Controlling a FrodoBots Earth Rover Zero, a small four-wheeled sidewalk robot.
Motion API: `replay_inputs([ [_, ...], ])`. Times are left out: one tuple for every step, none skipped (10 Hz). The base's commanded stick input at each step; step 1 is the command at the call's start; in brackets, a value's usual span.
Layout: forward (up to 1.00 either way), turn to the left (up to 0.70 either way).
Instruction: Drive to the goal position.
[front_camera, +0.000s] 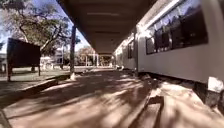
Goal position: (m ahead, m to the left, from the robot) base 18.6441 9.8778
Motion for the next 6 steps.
replay_inputs([
  [0.70, 0.00],
  [0.70, 0.00],
  [0.70, 0.00],
  [0.70, 0.00],
  [0.70, 0.00],
  [0.70, 0.00],
])
